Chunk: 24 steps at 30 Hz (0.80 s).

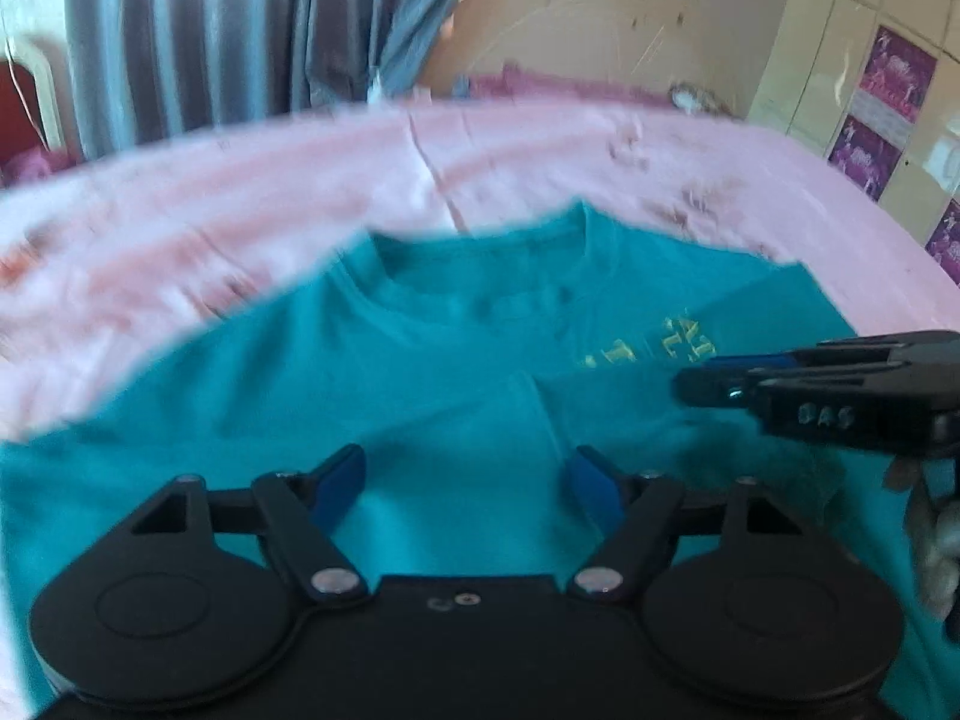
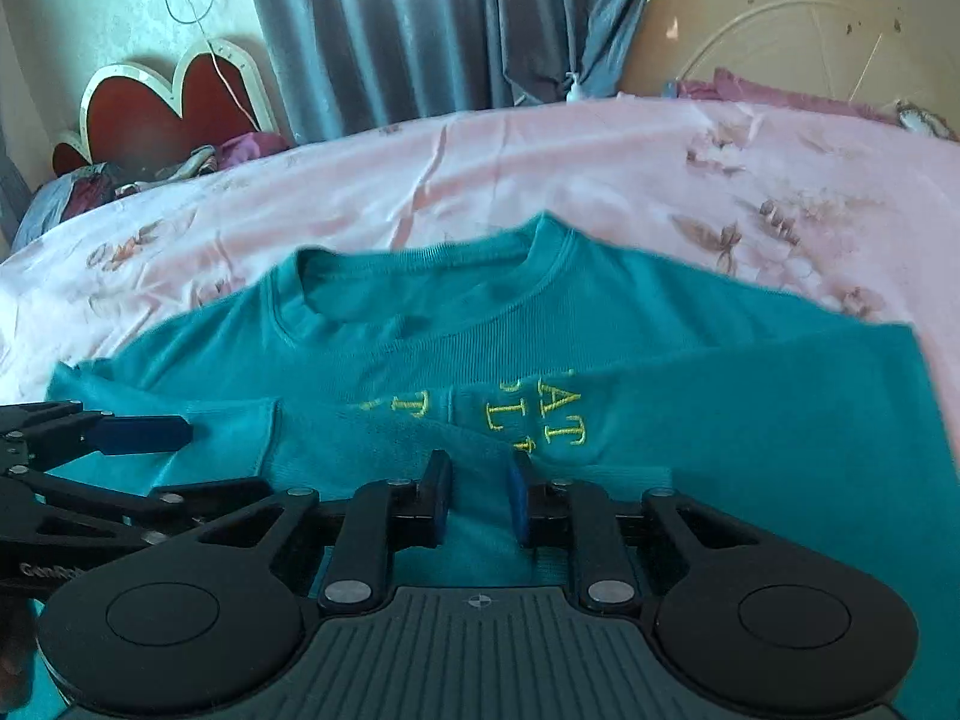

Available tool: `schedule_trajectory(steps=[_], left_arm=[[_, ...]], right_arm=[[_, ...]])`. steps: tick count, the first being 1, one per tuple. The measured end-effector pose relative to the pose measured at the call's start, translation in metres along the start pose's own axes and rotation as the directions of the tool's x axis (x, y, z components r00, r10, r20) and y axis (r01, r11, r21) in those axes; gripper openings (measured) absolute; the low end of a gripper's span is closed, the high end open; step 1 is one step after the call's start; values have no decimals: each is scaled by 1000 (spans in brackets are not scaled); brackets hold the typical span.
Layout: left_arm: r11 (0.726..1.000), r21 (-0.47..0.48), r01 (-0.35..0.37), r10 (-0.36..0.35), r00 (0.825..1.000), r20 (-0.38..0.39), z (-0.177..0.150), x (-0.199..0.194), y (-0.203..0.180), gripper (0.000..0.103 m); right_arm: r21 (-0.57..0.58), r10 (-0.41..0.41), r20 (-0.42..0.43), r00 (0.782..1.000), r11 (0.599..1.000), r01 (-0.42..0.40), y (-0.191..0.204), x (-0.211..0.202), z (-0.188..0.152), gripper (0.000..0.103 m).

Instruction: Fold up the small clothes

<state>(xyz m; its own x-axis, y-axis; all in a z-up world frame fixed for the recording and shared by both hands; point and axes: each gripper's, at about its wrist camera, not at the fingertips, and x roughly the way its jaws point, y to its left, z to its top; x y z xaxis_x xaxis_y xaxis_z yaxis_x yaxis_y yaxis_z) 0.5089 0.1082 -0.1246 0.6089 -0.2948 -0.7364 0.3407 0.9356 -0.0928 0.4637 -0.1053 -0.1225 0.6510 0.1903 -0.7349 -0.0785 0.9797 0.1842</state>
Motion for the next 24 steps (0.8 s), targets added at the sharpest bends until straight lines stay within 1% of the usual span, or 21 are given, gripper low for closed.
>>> schedule_trajectory(steps=[1, 3, 4, 5, 6, 7, 8, 9, 10, 11, 12, 14, 16, 18, 20, 21, 22, 23, 24], left_arm=[[1000, 8, -29, 29, 999, 26, -3, -10, 9, 76], [994, 0, -108, 108, 994, 35, -7, -19, 40, 79], [987, -24, -157, 158, 987, 14, -9, -18, 59, 81], [975, -61, -213, 211, 977, -31, -12, -14, 82, 78], [962, -97, -255, 250, 966, -61, -14, -12, 103, 79], [954, -138, -265, 259, 964, -63, -18, -14, 121, 82], [945, -186, -270, 262, 963, -66, -22, -18, 137, 84], [940, -218, -262, 253, 965, -68, -24, -23, 146, 80], [939, -236, -251, 246, 968, -50, -27, -31, 149, 78], [938, -243, -247, 246, 969, -31, -29, -39, 147, 78], [943, -241, -228, 233, 972, -10, -31, -46, 141, 78], [956, -221, -193, 210, 976, 54, -34, -62, 123, 78], [970, -194, -150, 169, 982, 85, -41, -77, 100, 77], [975, -181, -128, 148, 984, 102, -53, -90, 82, 76], [978, -184, -97, 116, 989, 96, -69, -96, 68, 73], [980, -181, -87, 105, 990, 90, -78, -99, 62, 73], [982, -169, -87, 101, 992, 78, -86, -102, 58, 73], [982, -162, -100, 108, 993, 43, -96, -100, 54, 73], [979, -175, -103, 104, 995, -6, -108, -99, 54, 71]], right_arm=[[-6, 14, 18, 1000, 1000, -13, 2, -3, 1, 20], [-19, 5, 8, 1000, 1000, -5, 4, 0, 2, 20], [-21, -13, -12, 1000, 1000, 12, 3, 5, 2, 20], [-20, -29, -32, 999, 999, 28, 0, 10, 0, 20], [-10, -23, -36, 999, 1000, 23, -3, 13, -3, 20], [0, -18, -29, 999, 1000, 18, -5, 13, -6, 20], [-5, -23, -28, 999, 1000, 23, -3, 12, -6, 20], [-16, -33, -27, 999, 999, 33, 0, 11, -4, 20], [-28, -45, -21, 999, 999, 44, 5, 10, -4, 20], [-37, -53, -7, 999, 998, 53, 11, 8, -4, 20], [-41, -44, 8, 999, 998, 44, 18, 5, -4, 21], [-56, -3, 20, 1000, 998, 4, 36, 1, -5, 21], [-83, 25, 13, 1000, 996, -24, 54, -1, -7, 21], [-94, 55, 9, 998, 994, -54, 67, -6, -12, 22], [-111, 54, -2, 999, 992, -54, 74, -9, -20, 40], [-124, 51, -5, 999, 991, -52, 76, -10, -25, 54], [-141, 40, -21, 999, 989, -43, 77, -9, -30, 54], [-150, 17, -47, 999, 988, -24, 77, -7, -36, 54], [-143, 10, -53, 999, 990, -18, 74, -8, -39, 54]])
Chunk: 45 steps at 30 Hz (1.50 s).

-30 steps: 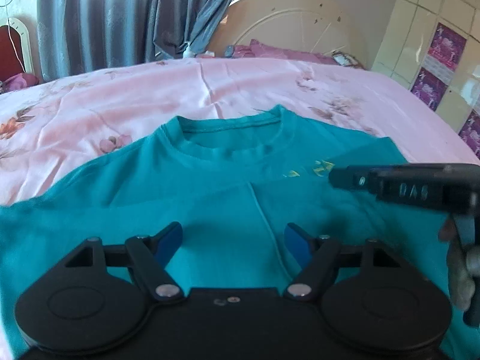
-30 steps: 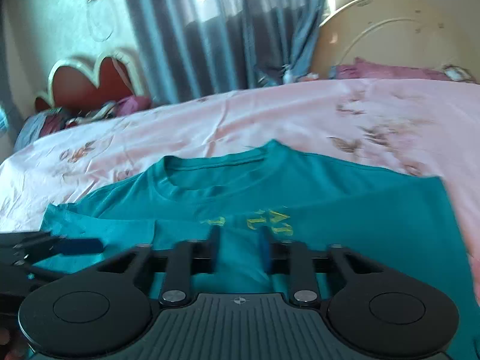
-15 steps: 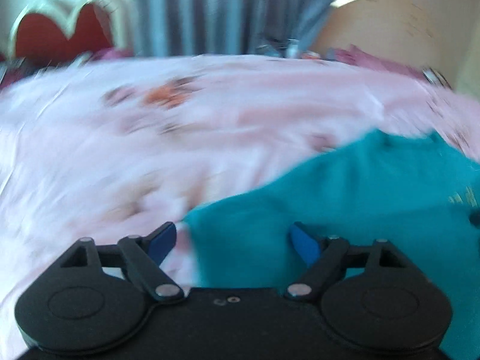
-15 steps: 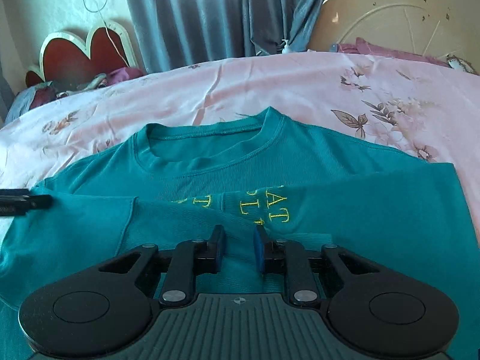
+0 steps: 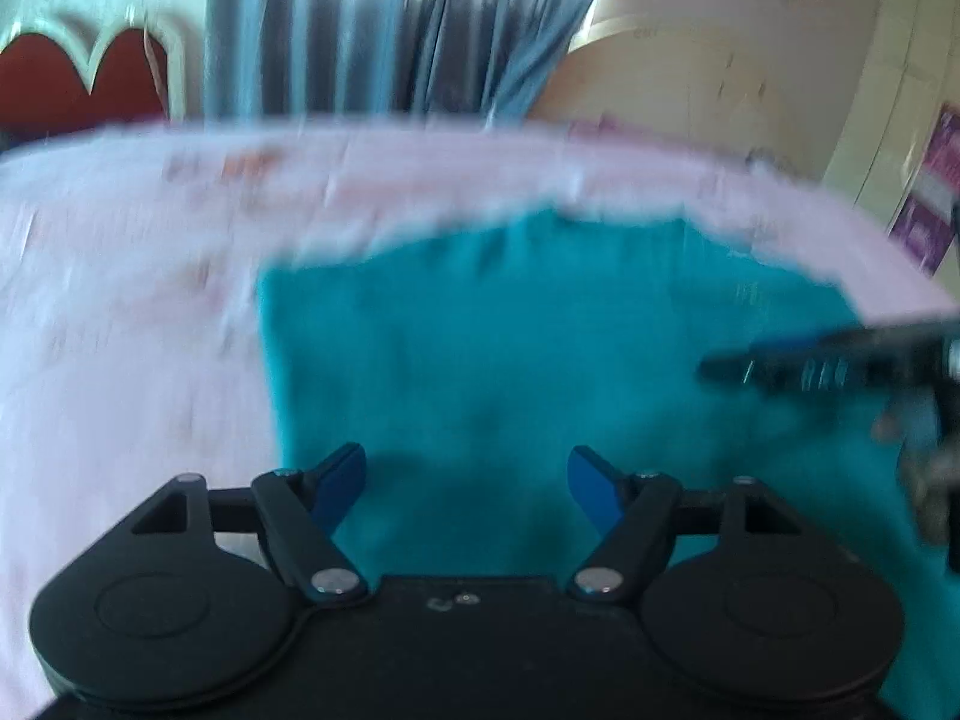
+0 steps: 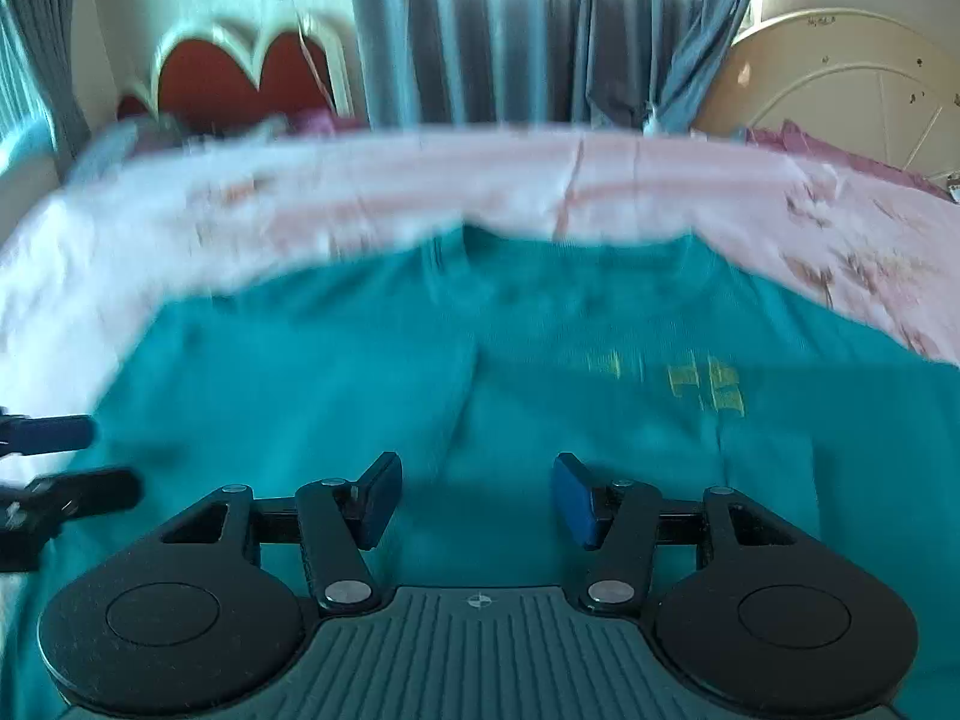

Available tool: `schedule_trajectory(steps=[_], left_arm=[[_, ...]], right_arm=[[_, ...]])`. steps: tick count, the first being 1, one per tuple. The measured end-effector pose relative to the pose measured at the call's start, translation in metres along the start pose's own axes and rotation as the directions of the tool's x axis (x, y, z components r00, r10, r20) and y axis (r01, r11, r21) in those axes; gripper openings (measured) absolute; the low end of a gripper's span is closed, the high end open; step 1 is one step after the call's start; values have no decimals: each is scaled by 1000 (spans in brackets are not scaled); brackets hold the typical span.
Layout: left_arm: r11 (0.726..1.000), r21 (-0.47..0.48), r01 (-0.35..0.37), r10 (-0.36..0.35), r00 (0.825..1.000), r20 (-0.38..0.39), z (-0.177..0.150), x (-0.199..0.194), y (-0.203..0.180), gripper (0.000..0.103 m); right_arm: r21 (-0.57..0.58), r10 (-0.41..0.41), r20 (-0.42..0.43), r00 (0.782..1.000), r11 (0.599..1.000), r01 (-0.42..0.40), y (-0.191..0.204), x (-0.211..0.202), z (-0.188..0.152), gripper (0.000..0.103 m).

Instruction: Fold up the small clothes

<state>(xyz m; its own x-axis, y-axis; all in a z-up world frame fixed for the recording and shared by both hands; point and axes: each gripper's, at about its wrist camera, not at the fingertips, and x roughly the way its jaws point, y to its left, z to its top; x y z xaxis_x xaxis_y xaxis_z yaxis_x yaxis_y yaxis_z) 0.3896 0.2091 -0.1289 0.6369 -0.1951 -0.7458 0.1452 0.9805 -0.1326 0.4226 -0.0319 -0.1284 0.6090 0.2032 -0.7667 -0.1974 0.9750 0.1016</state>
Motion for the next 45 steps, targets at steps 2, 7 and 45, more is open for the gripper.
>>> schedule_trajectory(steps=[2, 7, 45], left_arm=[[999, 40, 9, -9, 1000, 20, -20, -17, -1, 74], [1000, 0, -8, 8, 997, 82, -21, -41, 5, 72], [999, -41, 15, -12, 997, 72, -20, -48, 17, 92]], right_arm=[[33, -3, 18, 1000, 999, 2, -5, -11, -7, 54], [116, -28, 87, 996, 993, 18, -14, -36, -19, 54], [316, -226, 86, 970, 930, 189, -90, -120, -63, 39]])
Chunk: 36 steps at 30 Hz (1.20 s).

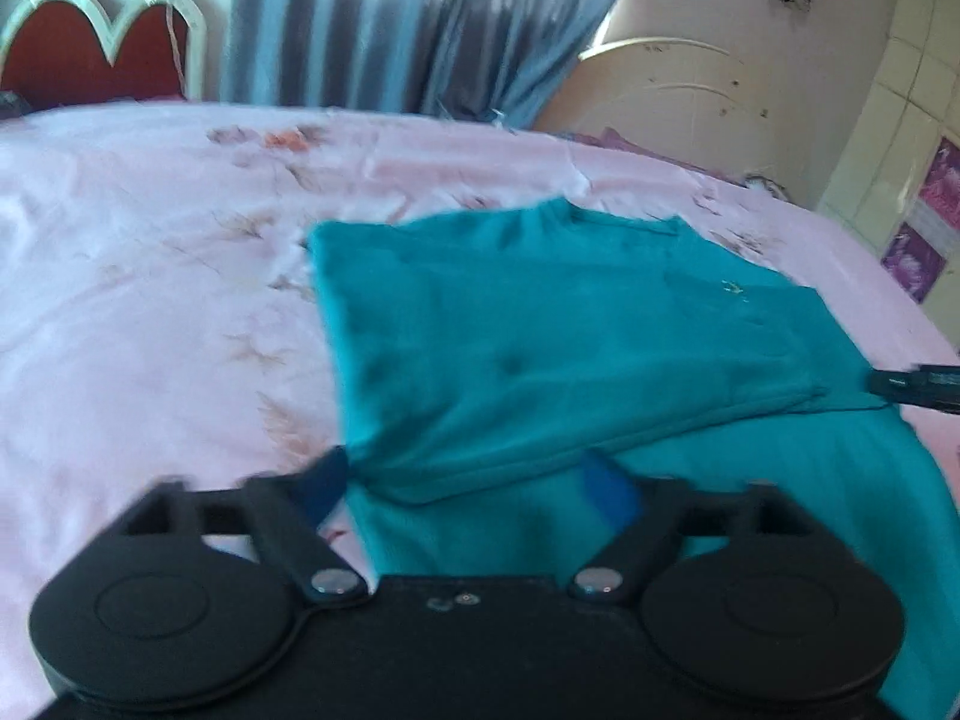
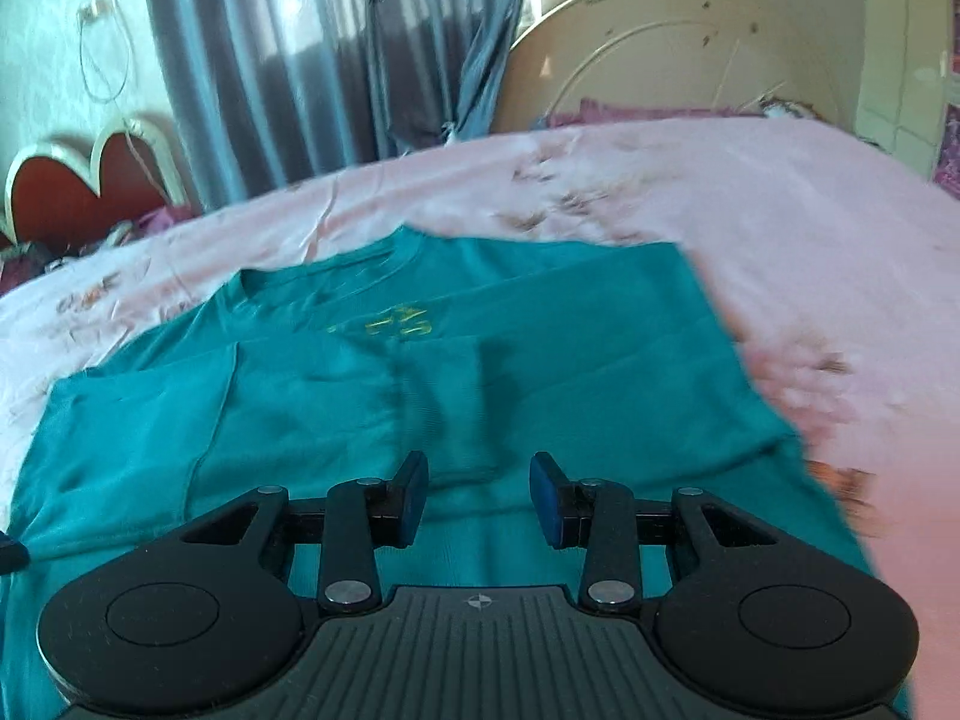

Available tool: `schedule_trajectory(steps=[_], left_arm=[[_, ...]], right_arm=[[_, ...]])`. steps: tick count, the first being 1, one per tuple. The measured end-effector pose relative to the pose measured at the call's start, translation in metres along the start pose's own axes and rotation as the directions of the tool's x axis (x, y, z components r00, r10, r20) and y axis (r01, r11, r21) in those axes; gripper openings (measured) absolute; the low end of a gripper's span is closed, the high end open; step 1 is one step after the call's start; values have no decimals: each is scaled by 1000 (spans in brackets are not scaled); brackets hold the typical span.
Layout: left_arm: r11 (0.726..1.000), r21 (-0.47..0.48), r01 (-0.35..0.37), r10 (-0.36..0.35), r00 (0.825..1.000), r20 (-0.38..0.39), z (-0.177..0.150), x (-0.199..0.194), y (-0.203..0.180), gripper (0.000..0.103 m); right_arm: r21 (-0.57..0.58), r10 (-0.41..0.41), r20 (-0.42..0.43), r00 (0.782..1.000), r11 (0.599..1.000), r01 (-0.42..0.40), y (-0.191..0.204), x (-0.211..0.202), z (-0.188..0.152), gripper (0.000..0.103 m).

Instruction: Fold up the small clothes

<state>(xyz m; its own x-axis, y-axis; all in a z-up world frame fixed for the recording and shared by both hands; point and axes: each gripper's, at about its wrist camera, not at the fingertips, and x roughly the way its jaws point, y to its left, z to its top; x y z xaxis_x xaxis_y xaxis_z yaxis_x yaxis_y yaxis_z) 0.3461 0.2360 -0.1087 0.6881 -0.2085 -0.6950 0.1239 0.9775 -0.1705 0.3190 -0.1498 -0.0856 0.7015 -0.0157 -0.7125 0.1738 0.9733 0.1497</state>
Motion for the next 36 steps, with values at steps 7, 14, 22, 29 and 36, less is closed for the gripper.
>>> schedule_trajectory(steps=[7, 14, 22, 29, 36], left_arm=[[999, 25, -29, 31, 998, -58, -24, -23, -3, 89], [994, 48, -96, 102, 982, -160, -63, -47, -25, 68], [987, -159, -2, -31, 979, -199, -107, -91, -45, 58], [903, -407, 135, -208, 968, -140, -144, -113, -35, 49], [829, -515, 219, -302, 950, -82, -152, -104, -23, 49]], right_arm=[[45, -34, -14, 999, 998, 35, -65, -46, -17, 80], [150, 56, -63, 996, 988, -46, -143, -73, -42, 64], [294, 286, -109, 952, 924, -244, -207, -101, -90, 55], [422, 502, -105, 858, 804, -419, -234, -118, -122, 55], [467, 625, -114, 772, 720, -514, -229, -112, -129, 55]])
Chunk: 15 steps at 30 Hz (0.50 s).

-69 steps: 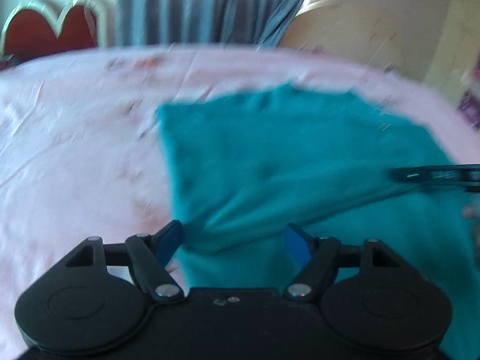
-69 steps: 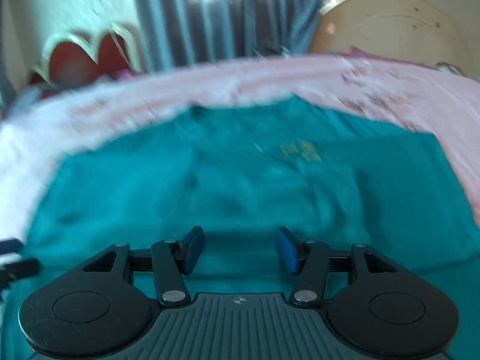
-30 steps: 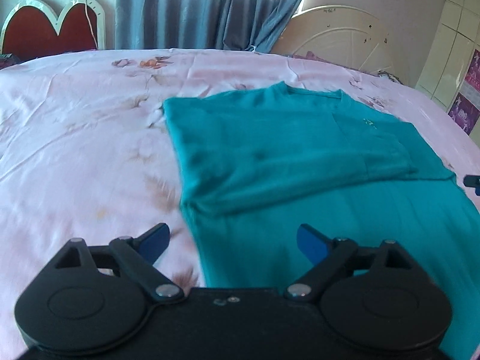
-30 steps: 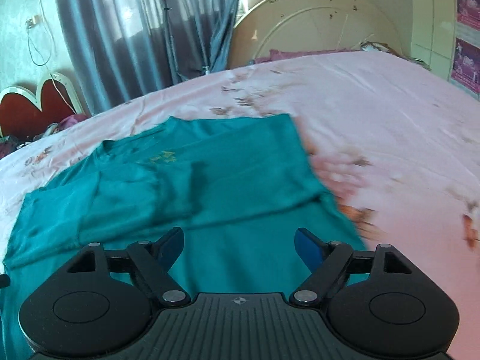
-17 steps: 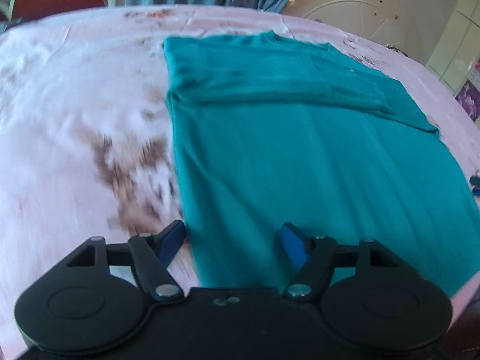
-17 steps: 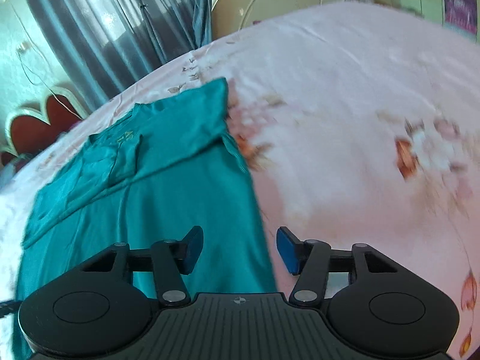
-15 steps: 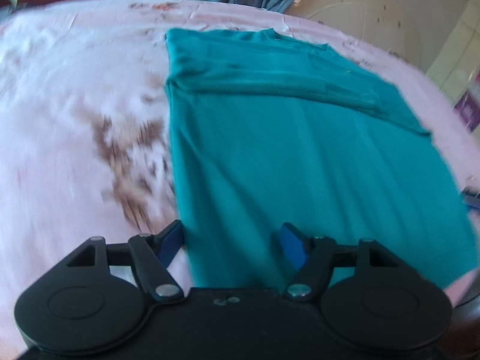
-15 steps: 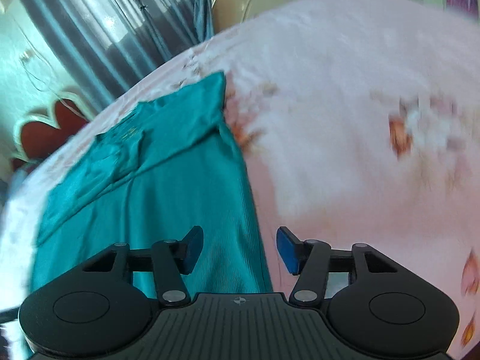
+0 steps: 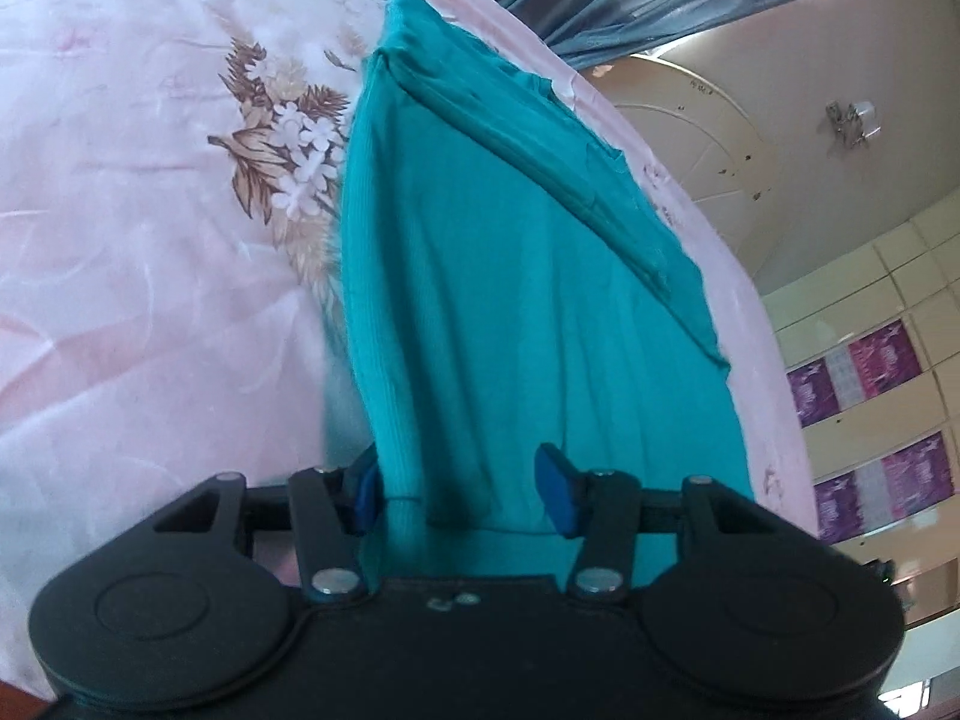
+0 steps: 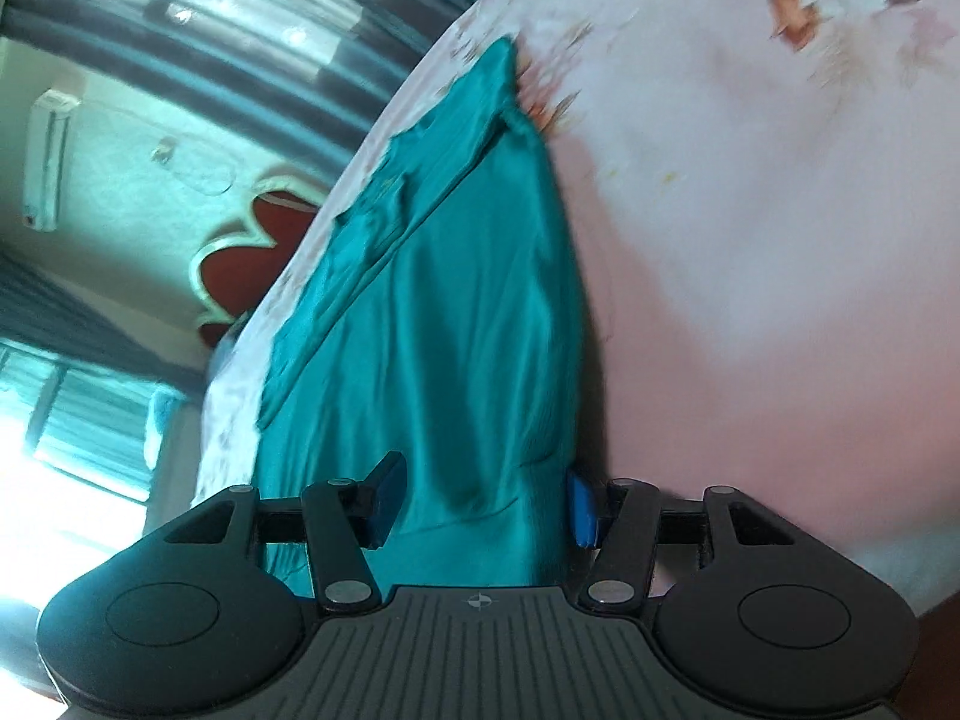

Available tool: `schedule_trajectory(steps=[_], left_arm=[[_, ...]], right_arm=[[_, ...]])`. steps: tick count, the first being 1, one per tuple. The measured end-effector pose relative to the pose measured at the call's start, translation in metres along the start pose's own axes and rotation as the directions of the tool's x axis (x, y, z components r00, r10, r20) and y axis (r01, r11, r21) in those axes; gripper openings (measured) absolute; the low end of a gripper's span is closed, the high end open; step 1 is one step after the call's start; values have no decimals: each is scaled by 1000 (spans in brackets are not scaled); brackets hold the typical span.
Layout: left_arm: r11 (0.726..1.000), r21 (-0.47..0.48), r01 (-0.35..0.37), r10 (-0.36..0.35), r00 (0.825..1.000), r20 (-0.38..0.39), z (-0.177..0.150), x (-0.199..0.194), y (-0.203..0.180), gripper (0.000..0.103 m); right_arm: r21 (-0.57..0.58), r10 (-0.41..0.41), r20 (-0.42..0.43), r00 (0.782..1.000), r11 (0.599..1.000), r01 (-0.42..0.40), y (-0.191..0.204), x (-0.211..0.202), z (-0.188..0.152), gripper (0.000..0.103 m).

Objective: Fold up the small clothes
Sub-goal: 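Grasp the side edge with the left gripper while the right gripper grasps the ribbed cuff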

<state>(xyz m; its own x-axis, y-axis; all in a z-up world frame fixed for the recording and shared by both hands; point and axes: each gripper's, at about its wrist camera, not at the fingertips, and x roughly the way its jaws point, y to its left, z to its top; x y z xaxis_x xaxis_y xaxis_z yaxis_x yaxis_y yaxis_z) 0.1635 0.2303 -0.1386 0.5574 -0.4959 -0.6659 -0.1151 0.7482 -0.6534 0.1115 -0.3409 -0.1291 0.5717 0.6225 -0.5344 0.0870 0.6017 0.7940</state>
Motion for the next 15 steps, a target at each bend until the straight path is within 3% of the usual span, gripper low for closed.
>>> schedule_trajectory(steps=[2, 3, 5, 7, 13, 15], left_arm=[[1000, -2, 17, -17, 1000, 1, 0, 3, 1, 49], [1000, 3, 18, -18, 1000, 2, -1, 3, 1, 49], [1000, 9, 29, -29, 1000, 9, -2, 1, 1, 49], [999, -6, 40, -40, 999, 25, -5, -4, 5, 49], [997, -56, 62, -58, 996, 75, -17, -14, 14, 49], [998, -48, 41, -37, 997, 75, -19, -13, 12, 45]], right_arm=[[1, 17, 3, 1000, 1000, -17, 1, 5, 1, 49], [13, 25, -4, 1000, 1000, -25, 0, 8, 1, 38], [17, 20, -6, 1000, 1000, -20, -1, 12, 2, 31], [6, 26, 1, 1000, 1000, -26, -1, 11, 1, 17], [-6, 16, -3, 1000, 1000, -16, -6, 11, 1, 11], [-14, 30, 4, 1000, 999, -30, -5, 10, 2, 8]])
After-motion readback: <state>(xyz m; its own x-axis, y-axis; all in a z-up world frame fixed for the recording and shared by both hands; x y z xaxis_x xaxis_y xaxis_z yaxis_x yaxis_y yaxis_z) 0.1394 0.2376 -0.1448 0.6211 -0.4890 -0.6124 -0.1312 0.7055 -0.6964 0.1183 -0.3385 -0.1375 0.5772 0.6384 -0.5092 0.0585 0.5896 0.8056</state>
